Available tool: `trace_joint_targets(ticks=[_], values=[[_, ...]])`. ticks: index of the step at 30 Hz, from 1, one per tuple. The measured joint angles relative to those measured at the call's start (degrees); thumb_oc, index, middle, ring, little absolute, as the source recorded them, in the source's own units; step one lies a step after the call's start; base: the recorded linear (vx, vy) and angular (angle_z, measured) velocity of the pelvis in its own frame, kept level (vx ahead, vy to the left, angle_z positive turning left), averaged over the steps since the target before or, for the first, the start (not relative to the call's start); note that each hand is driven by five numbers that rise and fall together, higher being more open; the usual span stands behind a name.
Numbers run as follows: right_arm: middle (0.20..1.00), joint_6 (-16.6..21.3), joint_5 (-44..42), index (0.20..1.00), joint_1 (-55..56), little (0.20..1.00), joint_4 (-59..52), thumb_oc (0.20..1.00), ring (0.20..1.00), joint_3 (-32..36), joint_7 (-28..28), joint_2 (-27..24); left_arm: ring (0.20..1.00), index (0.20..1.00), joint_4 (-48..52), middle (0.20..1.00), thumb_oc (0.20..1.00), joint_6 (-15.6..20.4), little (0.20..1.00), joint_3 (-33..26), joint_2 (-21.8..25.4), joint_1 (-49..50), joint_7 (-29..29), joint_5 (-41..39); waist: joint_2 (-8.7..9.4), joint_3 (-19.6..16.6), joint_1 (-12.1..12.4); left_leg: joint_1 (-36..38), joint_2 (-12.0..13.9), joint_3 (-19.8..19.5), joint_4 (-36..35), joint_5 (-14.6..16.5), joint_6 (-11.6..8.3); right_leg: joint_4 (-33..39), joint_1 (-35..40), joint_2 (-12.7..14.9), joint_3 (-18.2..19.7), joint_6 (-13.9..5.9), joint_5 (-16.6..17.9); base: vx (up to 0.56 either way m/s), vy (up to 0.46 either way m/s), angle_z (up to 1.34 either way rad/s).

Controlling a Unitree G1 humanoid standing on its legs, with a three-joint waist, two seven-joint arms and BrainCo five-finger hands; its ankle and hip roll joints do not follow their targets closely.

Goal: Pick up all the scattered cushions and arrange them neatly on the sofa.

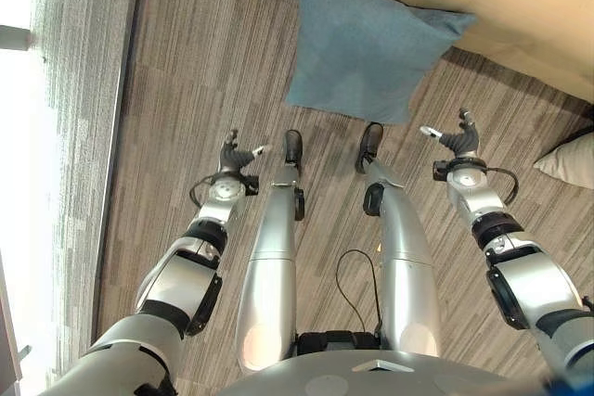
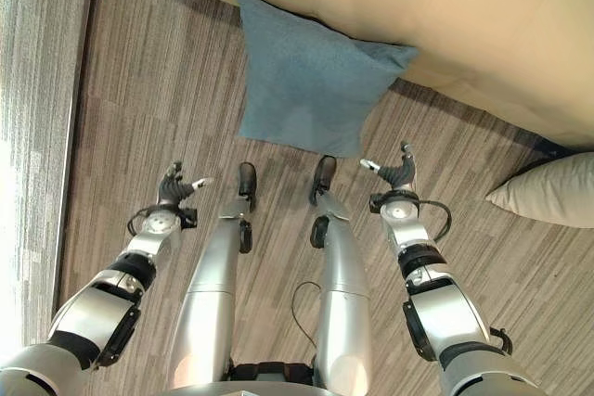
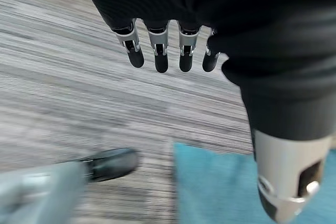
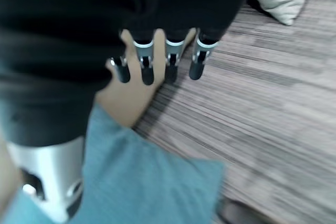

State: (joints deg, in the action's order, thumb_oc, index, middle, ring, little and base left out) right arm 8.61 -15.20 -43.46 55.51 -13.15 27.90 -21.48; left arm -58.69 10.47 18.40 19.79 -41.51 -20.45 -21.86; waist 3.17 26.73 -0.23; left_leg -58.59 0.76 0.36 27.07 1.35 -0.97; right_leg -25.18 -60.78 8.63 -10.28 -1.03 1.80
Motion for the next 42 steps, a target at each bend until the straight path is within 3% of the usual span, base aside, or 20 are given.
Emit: trace_joint_targets(ticks=[1, 3, 5, 8, 12, 18, 30, 42], values=[[1.0, -0.04, -0.94, 1.0, -1.76, 1.0, -0.05, 1.0, 1.0, 0.04, 1.58, 0.08, 1.0, 1.0, 0.16, 1.0, 1.0, -0.07, 1.0, 0.64, 0.37, -2.66, -1.11, -0.04, 0.19, -0.36, -1.23, -2.41, -0.57, 0.32, 0.8, -0.94, -0.08, -1.68, -2.79, 0.73, 0.38, 0.3, 0.79, -0.01, 0.055, 0.11], [1.0, -0.02, -1.5, 1.0, -6.37, 1.0, 0.01, 1.0, 1.0, 0.2, 3.88, -0.2, 1.0, 1.0, 1.2, 1.0, 1.0, 0.05, 1.0, 2.43, 1.15, -8.83, -2.54, -0.04, 0.32, -1.21, -1.38, -7.68, -0.93, 0.5, 2.6, -1.03, -0.13, -3.53, -8.29, 1.15, 0.8, 1.12, 0.94, 0.03, 0.062, 0.1], [1.0, 0.87, -1.5, 1.0, -8.96, 1.0, 0.29, 1.0, 1.0, -0.37, 5.39, -0.2, 1.0, 1.0, 1.41, 1.0, 1.0, 0.24, 1.0, 3.91, 1.32, -12.57, -4.03, -0.01, 0.26, -3.28, -1.45, -13.06, -1.25, 0.89, 5.81, 0.43, 0.19, -6.58, -14.02, 1.42, 1.78, 1.76, 0.08, 0.05, 0.054, -0.05], [1.0, 1.14, -1.52, 1.0, -10.79, 1.0, -0.03, 1.0, 1.0, -0.48, 6.45, -0.36, 1.0, 1.0, 1.05, 1.0, 1.0, 0.91, 1.0, 3.84, 1.82, -15.74, -5.06, -0.08, 0.16, -3.45, -1.97, -16.15, -1.81, 1.14, 8.22, 0.99, 0.37, -8.81, -17.21, 1.66, 2.2, 1.96, -0.47, 0.06, 0.095, -0.02], [1.0, 1.53, -1.69, 1.0, -12.7, 1.0, -1.37, 1.0, 1.0, -0.97, 8.97, -2.29, 1.0, 1.0, 1.03, 1.0, 1.0, 1.09, 1.0, 4.31, 3.8, -17.93, -5.02, -4.4, 0.08, -3.76, -2.5, -20.2, -1.56, 3.13, 13.23, 4.08, 1.45, -12.42, -21.73, 1.66, 4.88, 0.88, -2.09, 0.07, 0.069, -0.13], [1.0, 2.21, -1.51, 1.0, -15.29, 1.0, -7.82, 1.0, 1.0, 0.3, 13.16, -4.4, 1.0, 1.0, 1.37, 1.0, 1.0, 1.1, 1.0, 5.4, 6.11, -23.9, -5.14, -4.63, -0.17, -3.75, -3.46, -31.06, -0.85, 5.75, 23.91, 8.52, 2.79, -21.25, -33.44, 1.53, 8.12, 0.71, -4.15, 0.08, 0.059, -0.11], [1.0, 0.84, -1.5, 1.0, -22.17, 1.0, -7.34, 1.0, 1.0, -8.08, 13.19, -3.53, 1.0, 1.0, 1.29, 1.0, 1.0, 0.81, 1.0, 12.44, 6.62, -30.99, -4.94, -8.97, -0.53, -3.56, -2.59, -32.61, 0.84, 7.27, 27.02, 10.34, 3.23, -20.87, -34.63, -0.33, 9.69, -0.2, -3.51, 0.03, 0.031, -0.09], [1.0, -0.76, -1.52, 1.0, -25.21, 1.0, -7.25, 1.0, 1.0, -12.23, 14.59, -2.03, 1.0, 1.0, -1.27, 1.0, 1.0, -3.75, 1.0, 16.03, 1.96, -36.65, -8.95, -5.57, -0.58, -3.54, -3.25, -32.48, 1.4, 8.13, 26.18, 10.15, 3.83, -17.83, -34.17, -1.48, 10.8, -0.76, -1.03, 0.0, -0.002, -0.06]])
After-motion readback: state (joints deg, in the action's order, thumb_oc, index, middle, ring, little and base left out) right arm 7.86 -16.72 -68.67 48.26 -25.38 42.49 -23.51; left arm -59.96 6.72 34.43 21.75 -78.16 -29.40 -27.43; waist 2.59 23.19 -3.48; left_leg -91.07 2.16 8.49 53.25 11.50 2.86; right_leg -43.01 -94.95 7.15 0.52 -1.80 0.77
